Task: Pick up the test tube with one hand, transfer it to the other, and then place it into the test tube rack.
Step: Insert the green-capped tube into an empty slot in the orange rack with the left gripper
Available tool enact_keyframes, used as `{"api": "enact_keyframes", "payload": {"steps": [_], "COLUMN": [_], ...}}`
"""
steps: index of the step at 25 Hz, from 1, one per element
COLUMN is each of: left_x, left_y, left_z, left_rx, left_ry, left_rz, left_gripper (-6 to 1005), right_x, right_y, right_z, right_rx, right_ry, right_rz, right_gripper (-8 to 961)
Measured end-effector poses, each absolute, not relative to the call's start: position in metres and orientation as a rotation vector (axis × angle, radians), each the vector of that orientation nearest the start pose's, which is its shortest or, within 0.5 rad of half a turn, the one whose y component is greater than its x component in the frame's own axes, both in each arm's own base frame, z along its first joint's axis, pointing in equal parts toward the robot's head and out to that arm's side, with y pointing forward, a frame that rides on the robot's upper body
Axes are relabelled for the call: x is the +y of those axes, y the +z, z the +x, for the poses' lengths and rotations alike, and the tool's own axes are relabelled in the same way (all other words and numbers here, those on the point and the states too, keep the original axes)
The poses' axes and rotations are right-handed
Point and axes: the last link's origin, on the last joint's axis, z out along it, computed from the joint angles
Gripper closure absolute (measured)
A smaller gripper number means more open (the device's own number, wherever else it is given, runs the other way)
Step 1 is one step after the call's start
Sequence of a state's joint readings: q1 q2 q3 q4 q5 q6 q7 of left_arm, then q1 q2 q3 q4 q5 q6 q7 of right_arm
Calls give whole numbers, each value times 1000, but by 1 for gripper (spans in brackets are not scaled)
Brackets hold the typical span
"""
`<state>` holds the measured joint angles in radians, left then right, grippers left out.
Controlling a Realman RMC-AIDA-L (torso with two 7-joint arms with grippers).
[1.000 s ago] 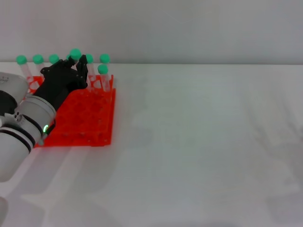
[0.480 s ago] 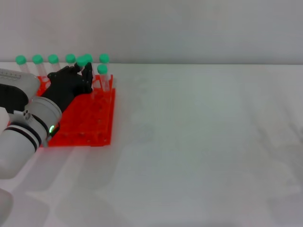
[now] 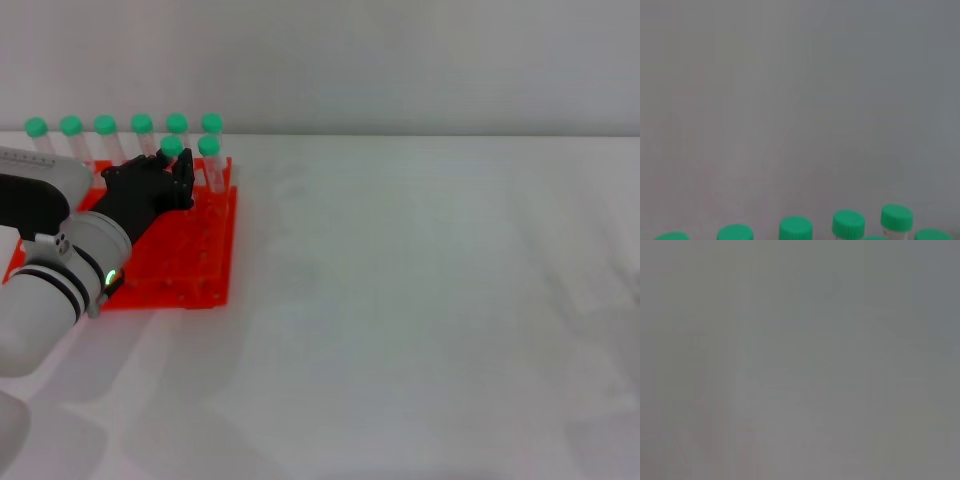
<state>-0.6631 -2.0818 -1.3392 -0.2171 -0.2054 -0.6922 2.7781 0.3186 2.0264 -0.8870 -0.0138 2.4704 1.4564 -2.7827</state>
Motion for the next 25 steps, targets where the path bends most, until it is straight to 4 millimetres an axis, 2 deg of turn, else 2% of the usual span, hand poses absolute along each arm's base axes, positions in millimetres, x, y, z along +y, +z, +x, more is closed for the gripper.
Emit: {"api": "enact_keyframes", "payload": {"steps": [10,14,16,22,25], "left_x": [410,398,384,326,285], "left_y": [-43,-42,-40,-24,-14], "left_z": [-279,-288,-296,-330,-349], "left_rx": [-703,-718,-715,-712,-722], "left_ry": [-589,-616,-648,-768,-836], "left_rz": [-1828,-1804,-1784,-1667,-1586], "left_gripper": [680,675,673,399,287], "right_x": [270,270,270,273,273], "right_y": [30,30,31,31,31], "right_z": [368,368,368,367,368], "right_rx": [492,491,491,491,496], "right_ry": [784,786,786,785,778], "right_rz": [-1596,-1593,-1593,-1591,-1591], "right_gripper": [78,78,78,78,78]}}
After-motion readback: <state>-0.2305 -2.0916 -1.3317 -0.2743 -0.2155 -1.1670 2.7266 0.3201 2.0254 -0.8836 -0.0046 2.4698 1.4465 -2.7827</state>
